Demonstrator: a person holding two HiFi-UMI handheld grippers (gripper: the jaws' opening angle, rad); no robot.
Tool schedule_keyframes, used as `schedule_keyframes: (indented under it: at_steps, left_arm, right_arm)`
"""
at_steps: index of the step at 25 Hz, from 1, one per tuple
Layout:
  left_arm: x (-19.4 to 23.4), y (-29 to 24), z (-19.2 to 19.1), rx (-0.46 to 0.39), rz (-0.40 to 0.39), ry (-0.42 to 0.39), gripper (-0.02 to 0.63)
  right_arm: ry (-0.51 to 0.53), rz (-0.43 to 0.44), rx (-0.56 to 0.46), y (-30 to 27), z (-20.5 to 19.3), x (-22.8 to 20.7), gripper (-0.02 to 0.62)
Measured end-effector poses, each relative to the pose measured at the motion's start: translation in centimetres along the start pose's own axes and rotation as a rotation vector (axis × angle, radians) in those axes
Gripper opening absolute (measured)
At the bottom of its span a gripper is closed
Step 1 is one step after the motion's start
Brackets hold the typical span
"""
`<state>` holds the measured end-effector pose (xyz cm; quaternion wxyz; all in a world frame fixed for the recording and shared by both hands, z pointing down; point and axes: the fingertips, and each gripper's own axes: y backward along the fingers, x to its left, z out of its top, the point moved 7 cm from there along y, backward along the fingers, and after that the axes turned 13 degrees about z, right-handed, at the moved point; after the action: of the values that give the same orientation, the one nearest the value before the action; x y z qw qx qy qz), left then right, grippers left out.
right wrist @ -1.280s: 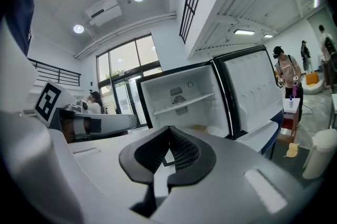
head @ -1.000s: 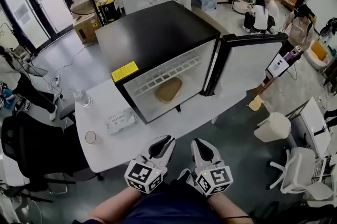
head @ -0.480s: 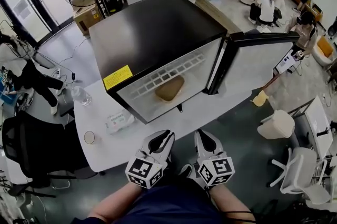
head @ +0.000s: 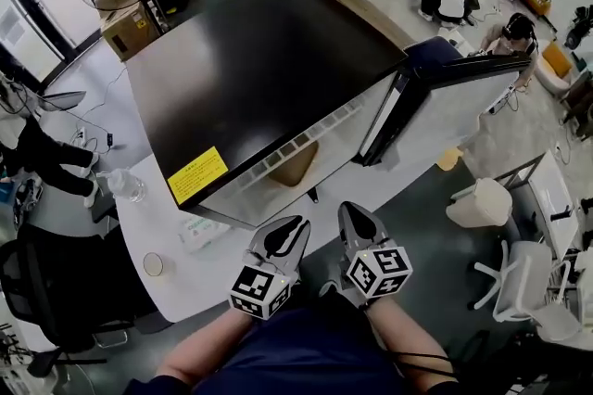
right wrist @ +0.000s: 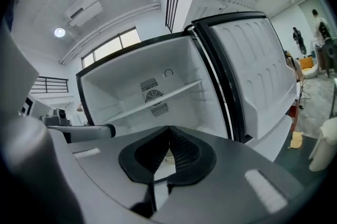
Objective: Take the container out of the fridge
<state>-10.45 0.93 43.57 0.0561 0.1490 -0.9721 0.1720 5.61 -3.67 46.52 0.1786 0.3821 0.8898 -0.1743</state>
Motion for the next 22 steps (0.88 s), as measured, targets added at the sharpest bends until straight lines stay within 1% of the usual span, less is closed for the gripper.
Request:
schedule_keyframes:
  at_steps: [5,8,10,14,18,22]
  left_arm:
    - [1.2,-1.8,-0.2,0.037,-0.071,-0.002,0.051]
    - [1.7,-2.5,-0.7,0.057,-0.096,-0.013,0.052]
    - [2.0,-2.8,-1.1,0.079,-0.097,-0.017,0.052]
    - [2.5,-3.6,-2.0,0.117,-0.058,-0.017,0.052]
    - [2.5,-3.8,-2.8,0.142,-0.001,-0.007,0.052]
    - [2.5,-3.9,-3.8,0.167,0.046,0.009,0.052]
  right_arm:
    - [-0.061,-0.03,0.035,-3.9,-0.5,-2.1,0.014]
    - [-0.128,-0.045,0.048,-5.9,-1.3,-3.6,0.025]
    - [-0.184,-0.034,0.059,-7.0,-2.2,-4.6,0.035]
    - [-0.324,0.012,0.081,-9.4,-4.2,-7.0,0.056]
    - [-0.493,0.045,0.094,-11.3,-6.3,-9.4,0.077]
    - [-0.676,0.103,0.083,-12.9,-7.9,-11.0,0.078]
